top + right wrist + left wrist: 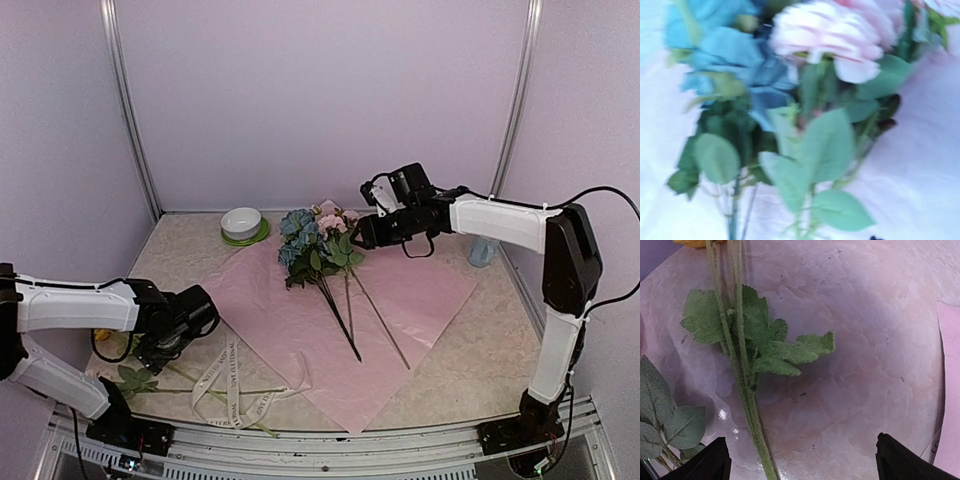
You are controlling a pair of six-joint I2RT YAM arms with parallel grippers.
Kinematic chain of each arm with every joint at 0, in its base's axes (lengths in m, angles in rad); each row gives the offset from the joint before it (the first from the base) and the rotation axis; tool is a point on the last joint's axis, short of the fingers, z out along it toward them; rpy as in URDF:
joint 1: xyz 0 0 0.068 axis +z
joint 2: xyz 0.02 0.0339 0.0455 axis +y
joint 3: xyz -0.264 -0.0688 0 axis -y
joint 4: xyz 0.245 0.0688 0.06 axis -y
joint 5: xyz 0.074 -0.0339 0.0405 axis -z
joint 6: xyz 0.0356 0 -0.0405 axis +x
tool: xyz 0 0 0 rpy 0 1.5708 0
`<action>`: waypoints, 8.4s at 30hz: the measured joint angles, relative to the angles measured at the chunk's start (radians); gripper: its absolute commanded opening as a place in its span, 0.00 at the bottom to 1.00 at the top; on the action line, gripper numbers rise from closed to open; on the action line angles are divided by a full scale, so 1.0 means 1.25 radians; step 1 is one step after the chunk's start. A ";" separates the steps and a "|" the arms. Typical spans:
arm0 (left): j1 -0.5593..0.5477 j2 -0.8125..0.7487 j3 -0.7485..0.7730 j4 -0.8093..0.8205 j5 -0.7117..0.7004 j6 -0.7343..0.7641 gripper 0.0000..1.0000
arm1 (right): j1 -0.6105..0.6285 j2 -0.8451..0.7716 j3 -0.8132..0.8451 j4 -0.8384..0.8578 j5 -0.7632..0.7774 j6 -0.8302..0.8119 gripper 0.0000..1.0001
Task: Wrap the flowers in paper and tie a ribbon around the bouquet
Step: Pick up the fake flower from the corner of the board, then pass from the left arm to the right, then place the fake flower on the flattened wrapping paper, then pick up the fake flower from the corner of the board, then pass from the left arm to the right
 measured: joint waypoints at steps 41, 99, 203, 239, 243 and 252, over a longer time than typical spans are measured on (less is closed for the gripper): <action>0.014 -0.184 0.174 -0.024 -0.266 0.202 0.00 | 0.013 -0.308 -0.229 0.040 0.001 -0.058 0.63; -0.232 0.091 0.530 1.264 -0.505 1.849 0.00 | 0.263 -0.264 -0.172 0.273 -0.314 -0.223 0.66; 0.081 0.006 0.137 -0.215 -0.118 -0.168 0.00 | 0.129 -0.110 -0.139 0.005 -0.081 -0.055 0.45; -0.295 0.145 0.797 -0.390 -0.768 0.176 0.00 | 0.129 -0.125 -0.109 0.055 -0.150 -0.079 0.48; -0.328 0.160 0.873 -0.390 -0.775 0.183 0.00 | 0.137 -0.126 -0.093 0.122 -0.218 -0.088 0.59; -0.374 0.197 0.888 -0.390 -0.774 0.174 0.00 | 0.296 -0.098 0.041 0.265 -0.363 -0.143 1.00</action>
